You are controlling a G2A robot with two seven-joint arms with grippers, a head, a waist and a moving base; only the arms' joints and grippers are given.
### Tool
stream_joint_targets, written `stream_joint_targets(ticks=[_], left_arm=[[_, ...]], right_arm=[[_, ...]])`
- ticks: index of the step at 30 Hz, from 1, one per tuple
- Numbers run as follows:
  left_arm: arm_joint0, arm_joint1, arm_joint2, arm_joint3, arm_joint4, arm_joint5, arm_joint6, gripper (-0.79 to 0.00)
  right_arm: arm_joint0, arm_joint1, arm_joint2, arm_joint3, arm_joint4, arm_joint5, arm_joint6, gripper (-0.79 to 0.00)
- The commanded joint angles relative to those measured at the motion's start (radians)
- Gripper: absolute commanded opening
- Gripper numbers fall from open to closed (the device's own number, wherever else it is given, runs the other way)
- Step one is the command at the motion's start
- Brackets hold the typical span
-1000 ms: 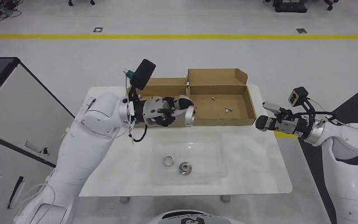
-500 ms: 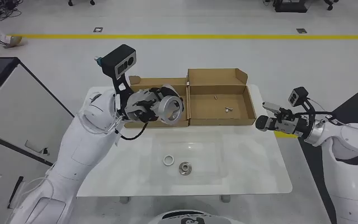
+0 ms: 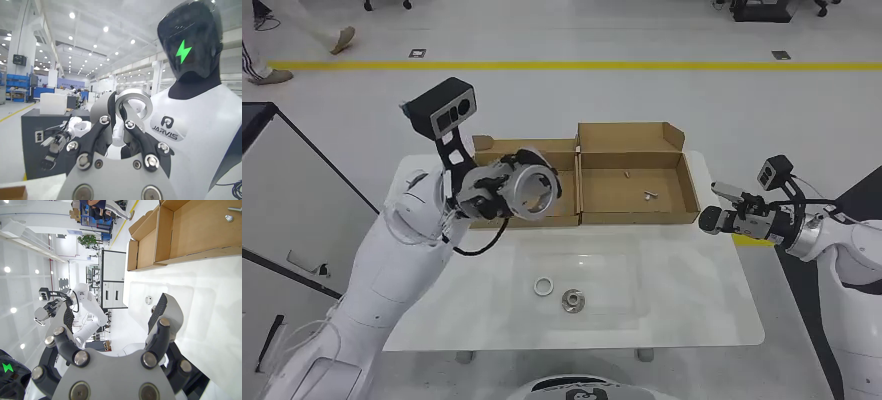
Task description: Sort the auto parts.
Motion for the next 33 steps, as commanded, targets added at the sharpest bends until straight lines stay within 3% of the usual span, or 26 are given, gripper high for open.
stream_joint_targets(ticks=[1,17,22,33], left_arm=[[0.002,-0.004,0.007,-0.014,-0.051,0.0,0.002,-0.785],[0.028,-0.069,0.013,-0.065,-0.448,0.0,-0.088,-0.785],[0.031,-0.085,0.003,-0.047,-0.428,0.0,-0.088,-0.785],[0.034,-0.09,-0.06,0.042,-0.123,0.013,-0.096,-0.785]], right_arm=[[0.0,0.0,0.0,0.0,0.0,0.0,0.0,0.0],[0.0,0.0,0.0,0.0,0.0,0.0,0.0,0.0],[0.0,0.0,0.0,0.0,0.0,0.0,0.0,0.0],[0.0,0.0,0.0,0.0,0.0,0.0,0.0,0.0]])
